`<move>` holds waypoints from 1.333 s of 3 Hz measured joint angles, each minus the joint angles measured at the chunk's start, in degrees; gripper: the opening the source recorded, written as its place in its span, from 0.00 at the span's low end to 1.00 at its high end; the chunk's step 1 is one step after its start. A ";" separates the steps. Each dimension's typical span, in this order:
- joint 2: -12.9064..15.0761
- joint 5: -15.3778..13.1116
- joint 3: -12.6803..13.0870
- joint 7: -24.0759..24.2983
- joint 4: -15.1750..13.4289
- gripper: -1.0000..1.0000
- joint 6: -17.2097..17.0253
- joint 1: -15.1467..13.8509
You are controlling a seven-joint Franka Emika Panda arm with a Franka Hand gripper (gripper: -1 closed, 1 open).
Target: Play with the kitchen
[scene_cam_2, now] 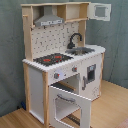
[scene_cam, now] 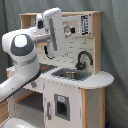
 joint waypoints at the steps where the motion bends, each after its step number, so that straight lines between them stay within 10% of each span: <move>1: 3.39 -1.15 -2.45 -0.02 0.08 0.00 4.56 0.00; 4: 17.85 -1.24 -2.02 -0.17 5.14 0.00 14.33 0.00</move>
